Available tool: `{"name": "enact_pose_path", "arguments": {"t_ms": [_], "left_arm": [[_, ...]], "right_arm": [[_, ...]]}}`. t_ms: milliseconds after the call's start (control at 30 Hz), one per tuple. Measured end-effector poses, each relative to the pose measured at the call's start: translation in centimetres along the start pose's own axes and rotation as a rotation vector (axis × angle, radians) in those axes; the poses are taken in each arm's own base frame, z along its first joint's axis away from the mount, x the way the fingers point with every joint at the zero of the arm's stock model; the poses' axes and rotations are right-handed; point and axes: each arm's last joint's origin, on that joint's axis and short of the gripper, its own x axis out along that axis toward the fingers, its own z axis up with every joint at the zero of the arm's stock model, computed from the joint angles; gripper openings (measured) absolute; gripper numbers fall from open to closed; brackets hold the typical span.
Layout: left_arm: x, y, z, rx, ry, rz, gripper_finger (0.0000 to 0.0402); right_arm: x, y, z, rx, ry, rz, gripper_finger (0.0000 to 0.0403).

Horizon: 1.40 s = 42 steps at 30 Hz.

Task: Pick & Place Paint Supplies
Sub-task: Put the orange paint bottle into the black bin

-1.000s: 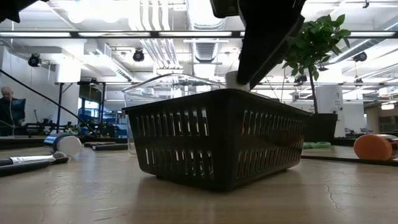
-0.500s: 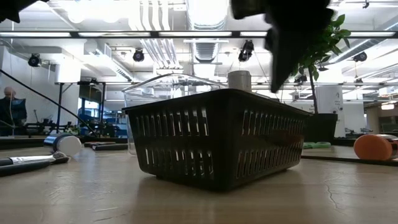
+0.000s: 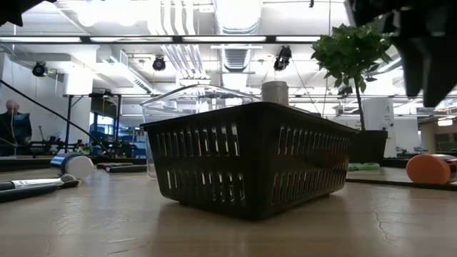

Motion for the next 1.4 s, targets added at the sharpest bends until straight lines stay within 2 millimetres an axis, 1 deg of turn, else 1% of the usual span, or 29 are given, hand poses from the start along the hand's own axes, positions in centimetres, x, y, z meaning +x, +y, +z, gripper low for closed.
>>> {"name": "enact_pose_path", "arguments": {"t_ms": [100, 233, 433, 733, 933, 1200, 1333, 1400], "left_arm": [[0.0, 0.0, 0.0, 0.000, 0.000, 0.000, 0.0221], [0.0, 0.0, 0.0, 0.000, 0.000, 0.000, 0.0221], [0.0, 0.0, 0.0, 0.000, 0.001, 0.000, 0.0221], [0.0, 0.0, 0.0, 0.001, 0.001, 0.000, 0.0221], [0.0, 0.0, 0.0, 0.002, 0.002, -0.001, 0.0221], [0.0, 0.0, 0.0, 0.002, 0.003, -0.001, 0.0221], [0.0, 0.0, -0.1, 0.000, 0.007, -0.002, 0.0221], [0.0, 0.0, -0.1, -0.001, 0.010, -0.003, 0.0221]], "right_arm": [[0.8, -0.1, -0.4, 0.025, 0.031, -0.024, 0.0221], [2.1, -0.2, -1.0, 0.012, 0.091, -0.050, 0.0221], [3.8, 0.4, -1.3, -0.014, 0.139, 0.011, 0.0221], [5.2, 0.9, -0.3, -0.010, 0.099, 0.103, 0.0221], [6.4, 0.3, 0.5, 0.005, 0.100, 0.103, 0.0221], [6.8, -0.7, 2.0, 0.058, 0.014, 0.050, 0.0221], [6.2, -1.3, 2.1, 0.093, -0.020, 0.059, 0.0221], [5.4, -1.6, 1.6, 0.111, -0.046, 0.076, 0.0221]]}}
